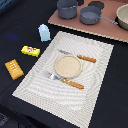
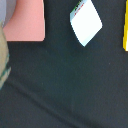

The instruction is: Place the bread, butter, and milk from the table onto the serving area.

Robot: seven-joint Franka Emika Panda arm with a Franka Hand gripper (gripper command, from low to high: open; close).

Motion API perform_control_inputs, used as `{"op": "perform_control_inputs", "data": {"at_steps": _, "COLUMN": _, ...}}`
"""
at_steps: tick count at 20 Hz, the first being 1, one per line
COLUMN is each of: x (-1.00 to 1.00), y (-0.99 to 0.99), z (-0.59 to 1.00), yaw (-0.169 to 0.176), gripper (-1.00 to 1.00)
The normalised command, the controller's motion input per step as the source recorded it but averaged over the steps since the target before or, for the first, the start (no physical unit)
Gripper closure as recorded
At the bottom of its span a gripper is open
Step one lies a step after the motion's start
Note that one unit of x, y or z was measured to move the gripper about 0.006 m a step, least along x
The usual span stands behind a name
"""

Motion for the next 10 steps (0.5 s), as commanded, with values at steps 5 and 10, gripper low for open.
{"op": "perform_control_inputs", "data": {"at_steps": 5, "x": 0.00, "y": -0.96, "z": -0.29, "yaw": 0.000, "gripper": -1.00}}
{"op": "perform_control_inputs", "data": {"at_steps": 10, "x": 0.00, "y": -1.00, "z": -0.29, "yaw": 0.000, "gripper": -1.00}}
